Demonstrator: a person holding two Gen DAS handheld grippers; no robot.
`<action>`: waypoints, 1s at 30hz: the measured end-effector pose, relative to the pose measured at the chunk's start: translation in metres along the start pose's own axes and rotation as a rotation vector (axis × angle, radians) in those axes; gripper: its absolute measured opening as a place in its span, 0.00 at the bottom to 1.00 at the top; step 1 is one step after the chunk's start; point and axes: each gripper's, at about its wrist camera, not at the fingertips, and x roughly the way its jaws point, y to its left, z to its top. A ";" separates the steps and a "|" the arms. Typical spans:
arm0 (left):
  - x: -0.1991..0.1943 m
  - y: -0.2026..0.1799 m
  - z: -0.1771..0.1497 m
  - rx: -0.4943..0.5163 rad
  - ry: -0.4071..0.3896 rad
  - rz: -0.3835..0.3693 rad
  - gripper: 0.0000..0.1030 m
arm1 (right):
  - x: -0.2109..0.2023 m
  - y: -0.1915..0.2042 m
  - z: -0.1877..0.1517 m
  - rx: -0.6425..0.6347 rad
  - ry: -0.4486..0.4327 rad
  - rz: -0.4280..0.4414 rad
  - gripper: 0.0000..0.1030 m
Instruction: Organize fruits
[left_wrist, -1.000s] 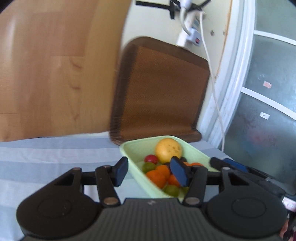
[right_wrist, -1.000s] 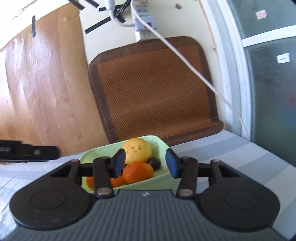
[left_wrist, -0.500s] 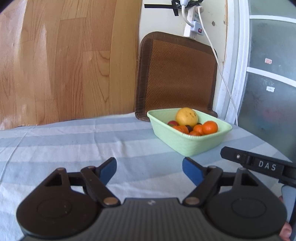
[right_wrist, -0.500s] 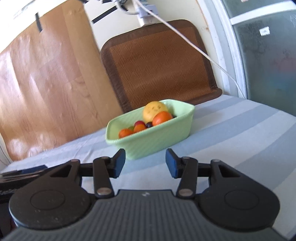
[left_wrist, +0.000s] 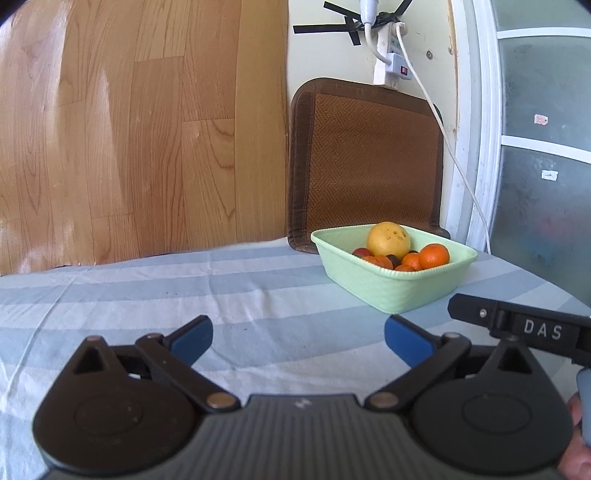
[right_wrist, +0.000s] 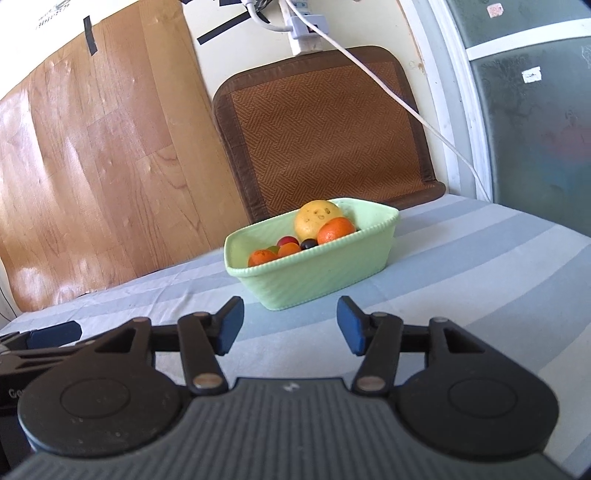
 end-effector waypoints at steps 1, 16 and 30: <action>0.000 0.001 0.000 -0.002 0.002 -0.001 1.00 | 0.000 0.000 0.000 0.001 -0.001 0.001 0.57; -0.002 0.002 -0.001 -0.010 0.004 -0.009 1.00 | -0.003 -0.003 0.000 0.016 -0.007 0.019 0.58; -0.010 -0.004 -0.003 0.035 -0.097 0.156 1.00 | -0.003 -0.001 0.000 0.008 -0.009 0.025 0.69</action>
